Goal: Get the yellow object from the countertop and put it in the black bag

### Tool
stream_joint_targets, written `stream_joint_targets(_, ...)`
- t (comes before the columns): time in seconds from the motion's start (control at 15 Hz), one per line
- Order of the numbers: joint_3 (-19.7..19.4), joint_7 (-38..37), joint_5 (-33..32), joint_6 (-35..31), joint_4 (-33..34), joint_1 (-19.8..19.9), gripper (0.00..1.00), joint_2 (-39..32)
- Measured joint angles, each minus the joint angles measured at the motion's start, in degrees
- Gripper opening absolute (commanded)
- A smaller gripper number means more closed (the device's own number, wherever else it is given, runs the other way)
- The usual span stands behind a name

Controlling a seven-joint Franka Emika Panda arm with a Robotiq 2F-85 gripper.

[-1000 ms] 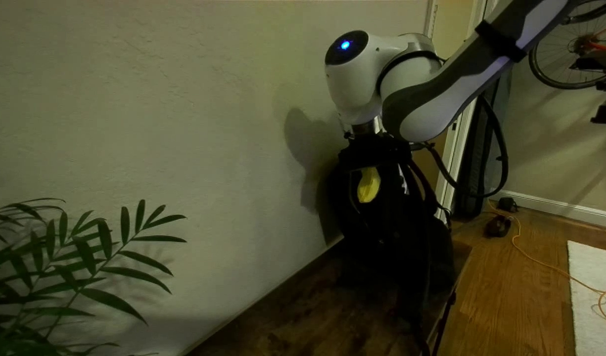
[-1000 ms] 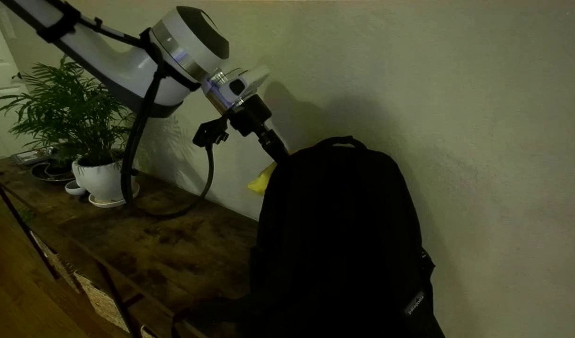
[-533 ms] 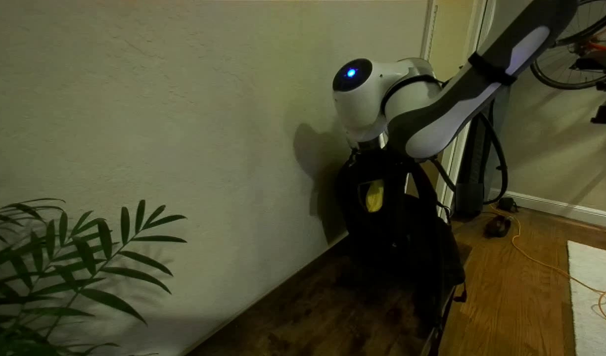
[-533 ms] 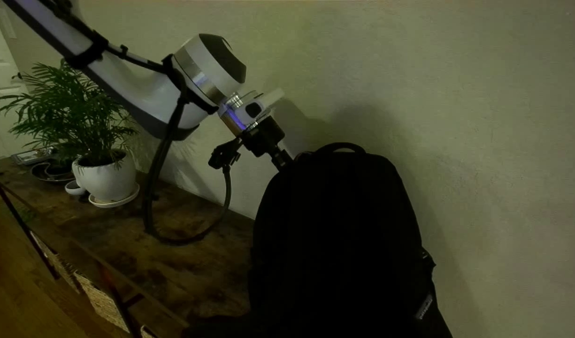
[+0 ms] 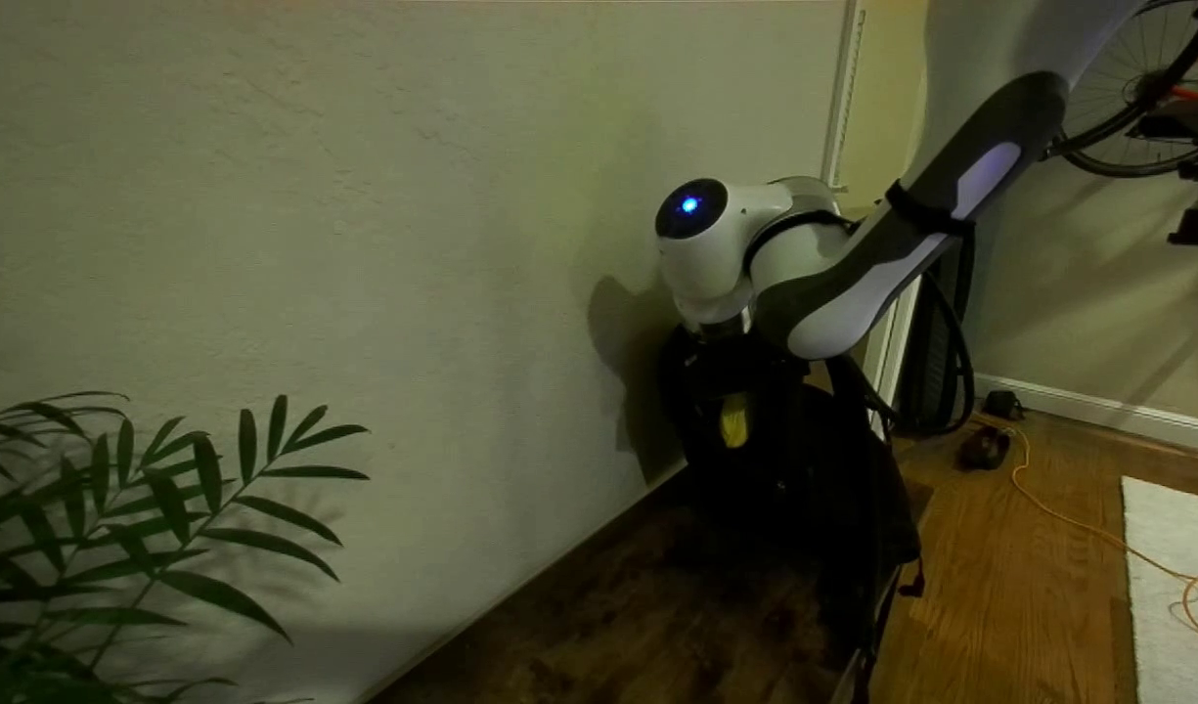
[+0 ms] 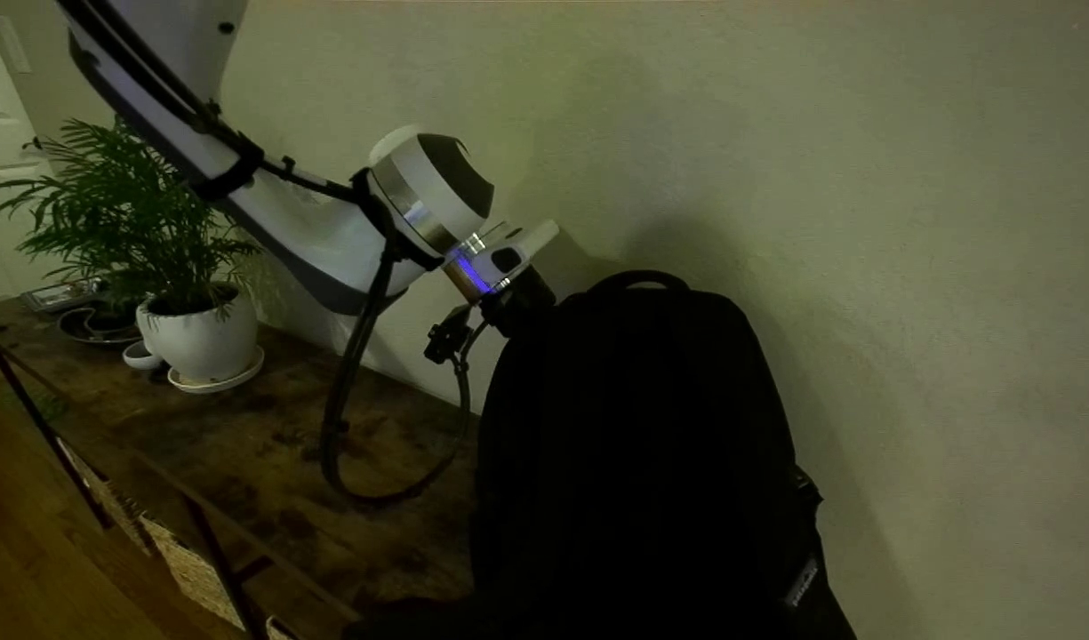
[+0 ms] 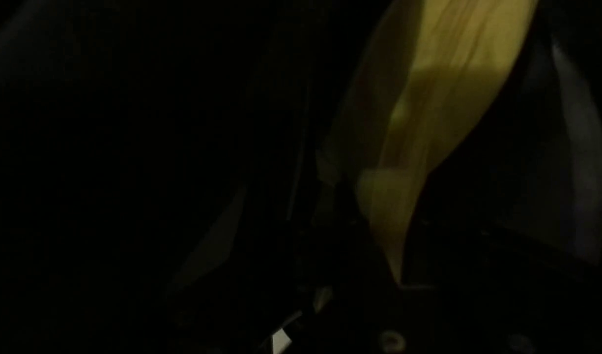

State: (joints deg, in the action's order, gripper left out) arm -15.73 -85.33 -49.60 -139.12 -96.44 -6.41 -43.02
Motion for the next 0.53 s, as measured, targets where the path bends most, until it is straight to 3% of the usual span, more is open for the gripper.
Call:
stream_joint_targets(0.33, -0.11, 3.63, 0.0, 0.1, 3.03, 0.47, 0.09, -2.27)
stream_joint_targets(0.4, -0.11, 4.47, 0.0, 0.1, 3.37, 0.47, 0.21, -2.6)
stream_joint_targets(0.47, -0.09, 5.27, 0.0, 0.1, 3.59, 0.47, 0.4, -2.85)
stream_joint_targets(0.53, -0.08, 5.99, 0.0, 0.1, 3.68, 0.46, 0.45, -3.0)
